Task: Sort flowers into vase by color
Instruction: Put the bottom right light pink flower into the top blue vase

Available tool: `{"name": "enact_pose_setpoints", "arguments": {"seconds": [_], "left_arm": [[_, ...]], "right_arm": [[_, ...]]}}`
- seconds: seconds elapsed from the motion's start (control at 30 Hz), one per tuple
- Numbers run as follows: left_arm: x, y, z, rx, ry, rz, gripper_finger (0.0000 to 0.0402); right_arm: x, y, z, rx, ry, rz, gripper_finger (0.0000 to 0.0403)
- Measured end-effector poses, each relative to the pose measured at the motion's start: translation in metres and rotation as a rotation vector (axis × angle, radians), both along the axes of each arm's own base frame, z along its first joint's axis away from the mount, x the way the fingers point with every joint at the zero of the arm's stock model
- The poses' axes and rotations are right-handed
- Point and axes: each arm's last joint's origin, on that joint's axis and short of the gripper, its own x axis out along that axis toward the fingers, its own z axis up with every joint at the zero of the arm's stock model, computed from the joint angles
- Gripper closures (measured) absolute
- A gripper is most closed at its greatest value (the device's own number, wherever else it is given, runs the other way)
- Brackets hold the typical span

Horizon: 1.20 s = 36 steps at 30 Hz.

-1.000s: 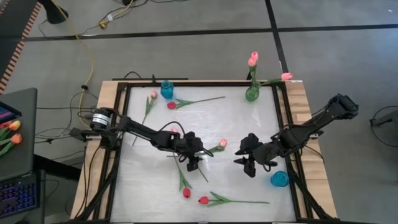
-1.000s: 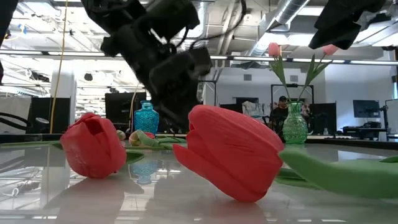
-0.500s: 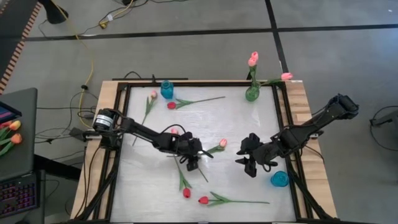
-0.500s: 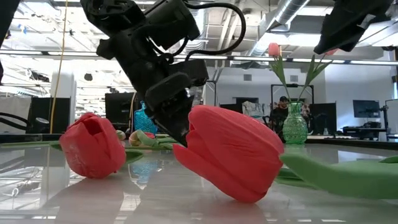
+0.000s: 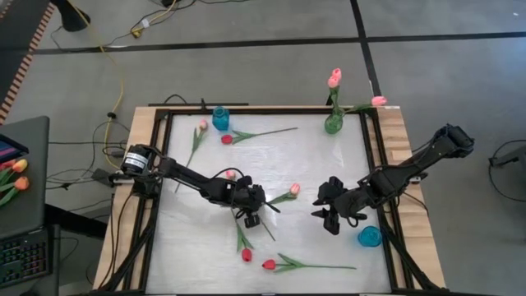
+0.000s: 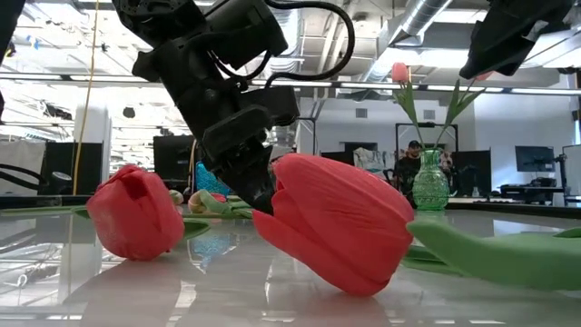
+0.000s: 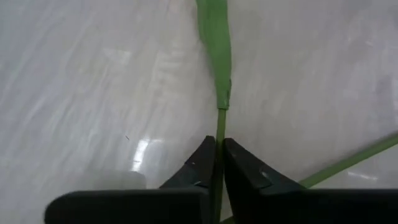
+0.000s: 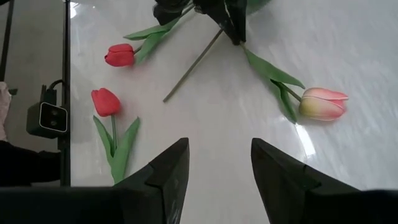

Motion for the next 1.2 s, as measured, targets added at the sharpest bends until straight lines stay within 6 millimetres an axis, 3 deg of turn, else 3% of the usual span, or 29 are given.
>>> {"name": "enact_pose_setpoints", "arguments": {"seconds": [0.13, 0.3, 0.5, 0.77, 1.2], "left_arm": [[0.004, 0.0, 0.016, -0.016, -0.052, 0.002, 0.0398], [0.016, 0.006, 0.064, 0.004, -0.225, 0.025, 0.04], [0.016, 0.014, 0.113, 0.029, -0.37, 0.03, 0.0401], [0.009, 0.021, 0.138, -0.021, -0.467, 0.058, 0.0401], [-0.006, 0.022, 0.215, -0.101, -0.964, 0.028, 0.0401]], "right_arm": [[0.0, 0.0, 0.0, 0.0, 0.0, 0.0, 0.0205], [0.0, 0.0, 0.0, 0.0, 0.0, 0.0, 0.0205], [0.0, 0.0, 0.0, 0.001, -0.001, 0.0, 0.0205], [0.0, 0.0, 0.0, 0.001, -0.003, 0.0, 0.0205], [0.0, 0.0, 0.0, 0.001, -0.003, -0.001, 0.0205]]}}
